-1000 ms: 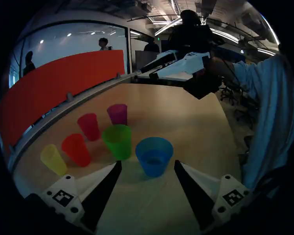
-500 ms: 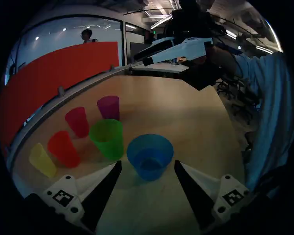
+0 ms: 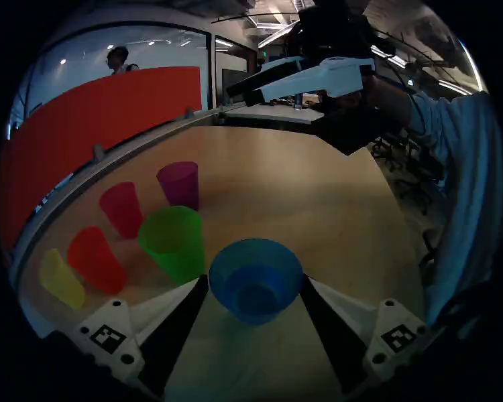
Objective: Pour water
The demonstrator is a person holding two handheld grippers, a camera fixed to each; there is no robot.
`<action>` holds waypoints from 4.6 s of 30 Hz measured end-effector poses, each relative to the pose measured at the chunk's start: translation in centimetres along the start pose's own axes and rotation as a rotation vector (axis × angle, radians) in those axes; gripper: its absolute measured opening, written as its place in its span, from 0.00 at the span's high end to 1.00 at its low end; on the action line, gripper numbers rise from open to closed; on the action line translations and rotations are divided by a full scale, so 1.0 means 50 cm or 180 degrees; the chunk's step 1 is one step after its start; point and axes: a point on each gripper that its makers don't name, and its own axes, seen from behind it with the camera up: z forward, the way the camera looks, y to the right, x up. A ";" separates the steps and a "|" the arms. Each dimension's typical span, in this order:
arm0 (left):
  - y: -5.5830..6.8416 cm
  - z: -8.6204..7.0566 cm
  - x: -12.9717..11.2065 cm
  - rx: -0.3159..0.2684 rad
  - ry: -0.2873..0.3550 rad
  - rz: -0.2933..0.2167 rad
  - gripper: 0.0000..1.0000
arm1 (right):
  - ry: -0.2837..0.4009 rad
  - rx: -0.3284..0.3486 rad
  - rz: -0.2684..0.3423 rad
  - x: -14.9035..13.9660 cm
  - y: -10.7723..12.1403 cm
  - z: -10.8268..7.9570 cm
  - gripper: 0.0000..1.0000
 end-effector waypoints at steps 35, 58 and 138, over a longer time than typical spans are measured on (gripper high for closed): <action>0.006 0.019 0.004 -0.0013 0.0008 0.0013 0.11 | 0.0018 -0.0066 0.0003 0.007 0.013 -0.010 0.00; -0.076 -0.107 0.102 0.0396 0.0449 -0.0191 0.11 | 0.0043 -0.0019 0.0022 0.013 -0.006 0.002 0.00; -0.291 -0.440 0.189 0.1602 0.1304 -0.0397 0.11 | -0.0654 0.0534 -0.0057 -0.181 -0.154 0.273 0.00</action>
